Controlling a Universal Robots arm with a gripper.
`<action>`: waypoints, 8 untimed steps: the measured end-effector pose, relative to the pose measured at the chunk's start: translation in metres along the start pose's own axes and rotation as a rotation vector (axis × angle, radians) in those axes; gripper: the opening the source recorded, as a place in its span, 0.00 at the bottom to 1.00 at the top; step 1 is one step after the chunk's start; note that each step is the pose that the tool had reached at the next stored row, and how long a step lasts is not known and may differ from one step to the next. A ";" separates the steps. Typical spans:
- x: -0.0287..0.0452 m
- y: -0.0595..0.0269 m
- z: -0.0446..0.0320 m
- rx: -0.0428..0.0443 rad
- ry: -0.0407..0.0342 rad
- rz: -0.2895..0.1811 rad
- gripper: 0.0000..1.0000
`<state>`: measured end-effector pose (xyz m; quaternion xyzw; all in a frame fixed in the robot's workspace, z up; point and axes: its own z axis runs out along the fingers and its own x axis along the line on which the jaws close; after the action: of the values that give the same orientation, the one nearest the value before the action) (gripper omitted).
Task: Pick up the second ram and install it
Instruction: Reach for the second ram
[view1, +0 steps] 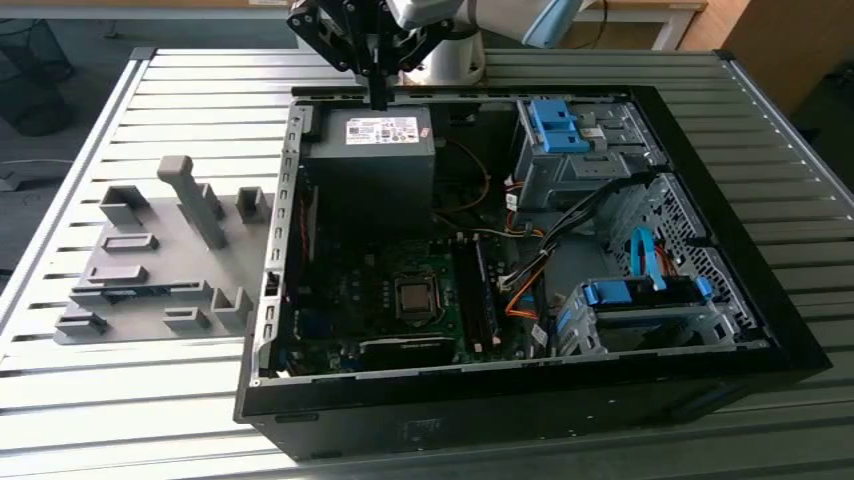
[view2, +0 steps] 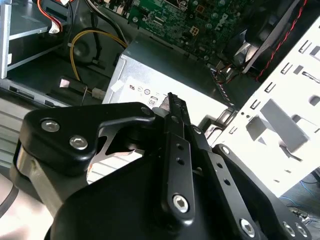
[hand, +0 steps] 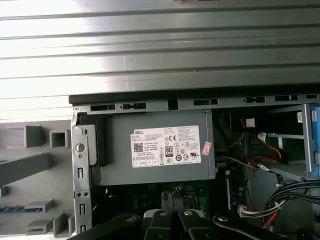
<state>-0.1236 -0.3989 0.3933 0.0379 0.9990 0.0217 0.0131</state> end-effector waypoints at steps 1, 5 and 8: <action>0.0003 0.0000 0.0000 0.0000 0.0000 0.000 0.12; 0.0015 -0.0001 -0.0001 0.0001 0.0000 0.000 0.12; 0.0022 -0.0002 -0.0001 0.0000 0.0000 0.000 0.12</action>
<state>-0.1258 -0.3989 0.3933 0.0379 0.9990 0.0217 0.0131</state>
